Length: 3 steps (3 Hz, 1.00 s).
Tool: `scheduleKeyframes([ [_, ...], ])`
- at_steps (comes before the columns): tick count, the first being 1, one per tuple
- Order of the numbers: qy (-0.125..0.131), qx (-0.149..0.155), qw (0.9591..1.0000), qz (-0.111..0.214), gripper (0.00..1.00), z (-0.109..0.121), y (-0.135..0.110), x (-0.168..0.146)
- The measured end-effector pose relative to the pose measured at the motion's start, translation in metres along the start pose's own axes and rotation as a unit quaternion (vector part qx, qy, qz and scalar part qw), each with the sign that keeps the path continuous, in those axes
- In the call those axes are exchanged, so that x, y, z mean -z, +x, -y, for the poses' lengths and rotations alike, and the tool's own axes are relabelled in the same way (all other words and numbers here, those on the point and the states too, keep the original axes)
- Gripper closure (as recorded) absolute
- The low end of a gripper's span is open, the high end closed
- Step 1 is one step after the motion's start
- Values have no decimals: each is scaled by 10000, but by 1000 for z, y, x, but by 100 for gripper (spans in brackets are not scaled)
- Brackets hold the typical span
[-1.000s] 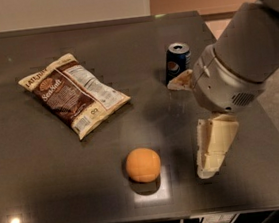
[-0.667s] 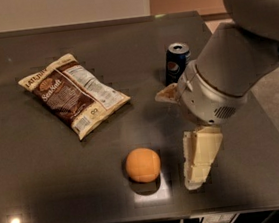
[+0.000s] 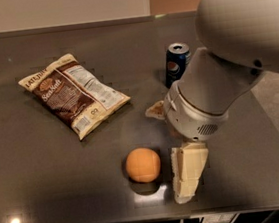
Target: Pick orange
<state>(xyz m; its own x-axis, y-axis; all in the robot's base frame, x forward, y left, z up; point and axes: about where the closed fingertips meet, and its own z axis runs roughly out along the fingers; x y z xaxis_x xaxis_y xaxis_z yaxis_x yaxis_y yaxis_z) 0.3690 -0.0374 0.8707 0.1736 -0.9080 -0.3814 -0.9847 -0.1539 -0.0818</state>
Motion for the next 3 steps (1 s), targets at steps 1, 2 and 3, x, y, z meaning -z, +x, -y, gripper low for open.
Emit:
scheduleKeyframes([
  [1,-23,27,10000,-5,0,0,-2,-13],
  [2,-71,45,10000,-22,0,3,-7,-25],
  [3,-128,10,9999,-16,4,5,-12,-34],
])
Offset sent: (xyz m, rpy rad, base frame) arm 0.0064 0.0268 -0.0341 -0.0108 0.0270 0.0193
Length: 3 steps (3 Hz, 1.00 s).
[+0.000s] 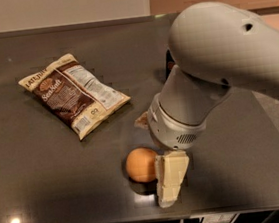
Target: Pick orange
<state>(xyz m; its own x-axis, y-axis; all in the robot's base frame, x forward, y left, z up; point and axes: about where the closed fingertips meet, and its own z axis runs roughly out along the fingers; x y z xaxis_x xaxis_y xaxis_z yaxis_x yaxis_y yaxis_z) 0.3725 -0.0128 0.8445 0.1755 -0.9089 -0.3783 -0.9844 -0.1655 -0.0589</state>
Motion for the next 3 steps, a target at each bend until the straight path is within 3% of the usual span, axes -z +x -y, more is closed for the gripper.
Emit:
scheduleKeyframes([
  [1,-23,-53,10000,-4,22,2,-2,-4],
  [3,-21,-91,10000,-11,68,6,-4,10],
])
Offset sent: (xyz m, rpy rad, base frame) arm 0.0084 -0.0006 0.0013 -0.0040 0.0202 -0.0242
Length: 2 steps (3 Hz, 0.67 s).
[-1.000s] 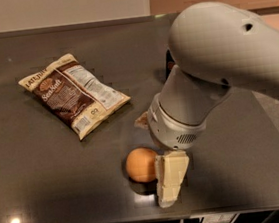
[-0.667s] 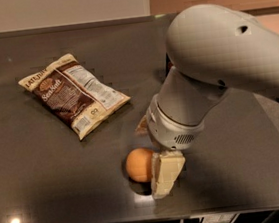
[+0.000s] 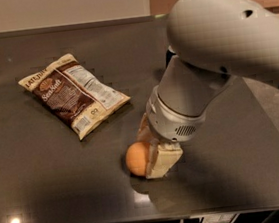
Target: Pick orange
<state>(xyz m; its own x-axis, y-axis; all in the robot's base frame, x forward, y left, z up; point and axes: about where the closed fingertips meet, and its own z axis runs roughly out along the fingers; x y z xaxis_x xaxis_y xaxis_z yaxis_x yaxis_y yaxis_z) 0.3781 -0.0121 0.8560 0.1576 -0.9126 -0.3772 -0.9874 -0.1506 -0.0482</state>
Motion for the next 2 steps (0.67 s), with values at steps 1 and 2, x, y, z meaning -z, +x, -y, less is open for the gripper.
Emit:
scheduleKeyframes([
  [1,6,81,9999,88,91,3,-9,24],
  [2,-86,194,9994,259,100,7,-19,49],
])
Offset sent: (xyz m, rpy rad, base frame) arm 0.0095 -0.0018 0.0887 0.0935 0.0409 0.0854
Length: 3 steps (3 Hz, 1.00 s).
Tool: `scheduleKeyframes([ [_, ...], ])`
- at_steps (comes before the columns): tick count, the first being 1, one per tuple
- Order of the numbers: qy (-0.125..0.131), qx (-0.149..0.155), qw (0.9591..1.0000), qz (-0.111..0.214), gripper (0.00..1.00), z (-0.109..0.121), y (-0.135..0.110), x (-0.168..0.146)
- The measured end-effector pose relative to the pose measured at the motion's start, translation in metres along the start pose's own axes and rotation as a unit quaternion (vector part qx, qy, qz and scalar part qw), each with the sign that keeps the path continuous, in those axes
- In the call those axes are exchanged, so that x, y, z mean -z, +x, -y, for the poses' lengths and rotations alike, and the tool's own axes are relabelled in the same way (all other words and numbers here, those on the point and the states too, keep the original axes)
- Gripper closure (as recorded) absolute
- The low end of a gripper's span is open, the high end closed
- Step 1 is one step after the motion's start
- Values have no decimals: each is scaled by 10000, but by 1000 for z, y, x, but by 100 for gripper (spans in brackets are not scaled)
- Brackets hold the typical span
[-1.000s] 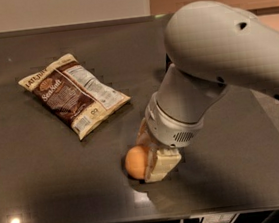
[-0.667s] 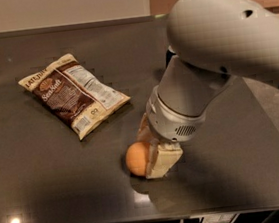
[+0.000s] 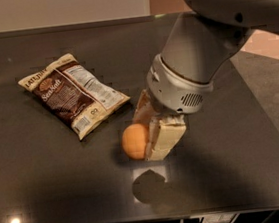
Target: Pick orange
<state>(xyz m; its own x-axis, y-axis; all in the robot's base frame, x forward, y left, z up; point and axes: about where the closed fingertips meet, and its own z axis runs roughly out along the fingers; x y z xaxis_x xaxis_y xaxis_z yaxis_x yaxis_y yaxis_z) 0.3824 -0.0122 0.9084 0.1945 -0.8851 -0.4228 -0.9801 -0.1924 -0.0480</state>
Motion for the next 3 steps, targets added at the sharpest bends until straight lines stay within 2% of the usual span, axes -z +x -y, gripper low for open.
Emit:
scheduleKeyframes([
  [1,-129,171,9996,161,100,5,-12,24],
  [2,-92,471,9982,359,100,20,-28,62],
  [3,-5,488,9981,377,100,22,-31,63],
])
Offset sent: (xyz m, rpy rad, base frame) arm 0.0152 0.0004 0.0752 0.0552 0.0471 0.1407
